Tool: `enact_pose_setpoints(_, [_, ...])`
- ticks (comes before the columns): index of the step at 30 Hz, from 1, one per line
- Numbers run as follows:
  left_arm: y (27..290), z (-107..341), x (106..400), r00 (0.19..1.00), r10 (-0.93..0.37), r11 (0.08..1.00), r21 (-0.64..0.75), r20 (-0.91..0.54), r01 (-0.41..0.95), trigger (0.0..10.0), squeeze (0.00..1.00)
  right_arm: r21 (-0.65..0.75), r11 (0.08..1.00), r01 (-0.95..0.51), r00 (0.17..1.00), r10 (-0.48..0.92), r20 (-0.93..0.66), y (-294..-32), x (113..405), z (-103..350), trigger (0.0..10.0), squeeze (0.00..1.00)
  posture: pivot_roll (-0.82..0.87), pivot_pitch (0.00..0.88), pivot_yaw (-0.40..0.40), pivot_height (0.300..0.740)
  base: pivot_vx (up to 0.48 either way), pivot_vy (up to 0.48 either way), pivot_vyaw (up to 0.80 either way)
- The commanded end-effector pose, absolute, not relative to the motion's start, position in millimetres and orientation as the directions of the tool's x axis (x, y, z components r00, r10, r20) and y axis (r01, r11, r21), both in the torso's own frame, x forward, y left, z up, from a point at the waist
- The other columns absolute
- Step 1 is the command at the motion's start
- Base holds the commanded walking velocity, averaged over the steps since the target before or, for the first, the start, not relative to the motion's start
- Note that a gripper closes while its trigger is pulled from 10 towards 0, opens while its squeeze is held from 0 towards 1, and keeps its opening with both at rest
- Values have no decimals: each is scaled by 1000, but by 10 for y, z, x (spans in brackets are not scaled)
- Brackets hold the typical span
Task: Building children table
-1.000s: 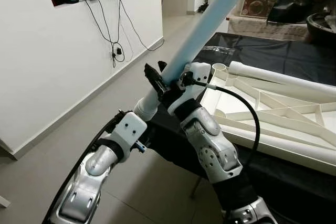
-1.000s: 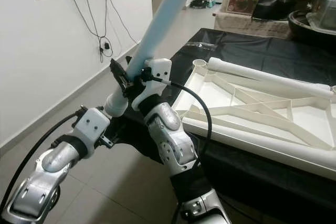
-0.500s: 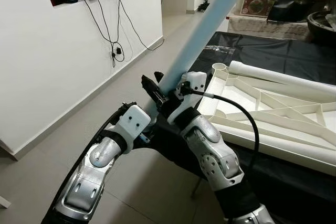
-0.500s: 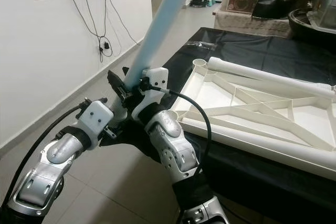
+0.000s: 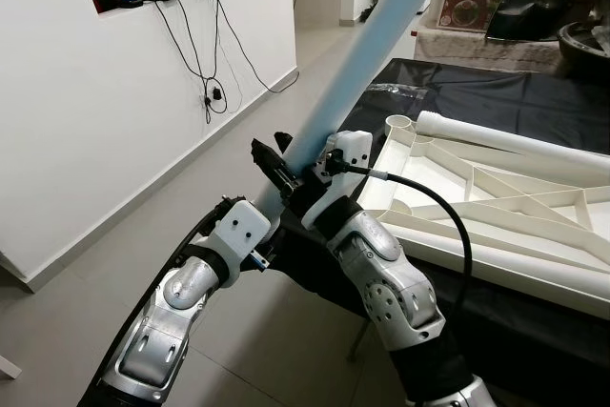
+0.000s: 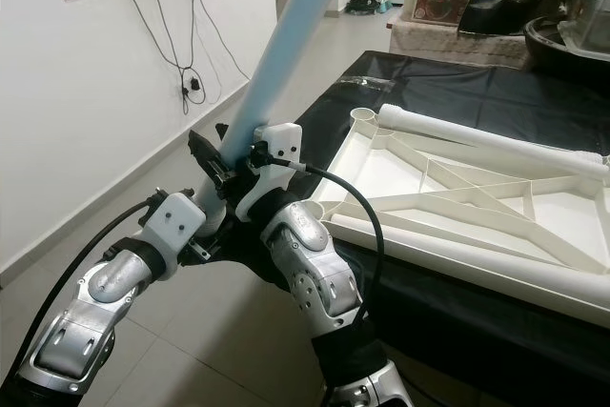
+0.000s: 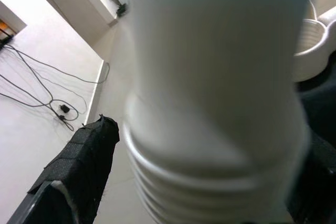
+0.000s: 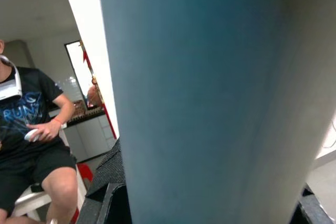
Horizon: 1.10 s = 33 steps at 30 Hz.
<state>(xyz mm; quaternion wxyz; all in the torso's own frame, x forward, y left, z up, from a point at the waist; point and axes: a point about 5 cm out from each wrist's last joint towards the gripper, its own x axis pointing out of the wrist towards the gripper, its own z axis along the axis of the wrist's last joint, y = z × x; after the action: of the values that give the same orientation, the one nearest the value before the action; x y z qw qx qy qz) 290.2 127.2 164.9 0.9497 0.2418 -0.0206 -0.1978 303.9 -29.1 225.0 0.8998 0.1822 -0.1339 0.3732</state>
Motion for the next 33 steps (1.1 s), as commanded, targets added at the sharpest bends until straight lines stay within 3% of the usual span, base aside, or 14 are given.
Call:
enact_pose_setpoints(1, [1293,1623,2923,926,-373,809,468,-61,356,10000,0,213,643,-736,669,639,380,-258,3005,2269,10000,0,22,0,46,740,0,0,0])
enact_pose_setpoints(16, [1214,1634,2948,917,-398,812,451,-37,371,10000,0,206,639,-741,664,650,370,-234,2982,2243,10000,0,16,0,52,740,0,0,0])
enact_pose_setpoints(17, [1204,1661,2967,917,-398,815,453,-16,361,6784,0,207,642,-738,666,648,370,-238,2980,2243,10000,0,16,0,52,740,0,0,0])
enact_pose_setpoints(18, [1204,1661,2967,917,-398,815,453,-16,361,6784,0,207,642,-738,666,648,370,-238,2980,2243,10000,0,16,0,52,740,0,0,0])
enact_pose_setpoints(19, [1202,1666,2972,917,-399,815,453,-14,362,0,0,207,644,-737,668,645,370,-239,2979,2242,10000,0,11,0,59,740,0,0,0])
enact_pose_setpoints(33, [1221,1601,2936,926,-378,828,444,-8,342,0,0,188,670,-719,684,632,363,-274,2992,2227,10000,0,-30,0,59,740,0,0,0])
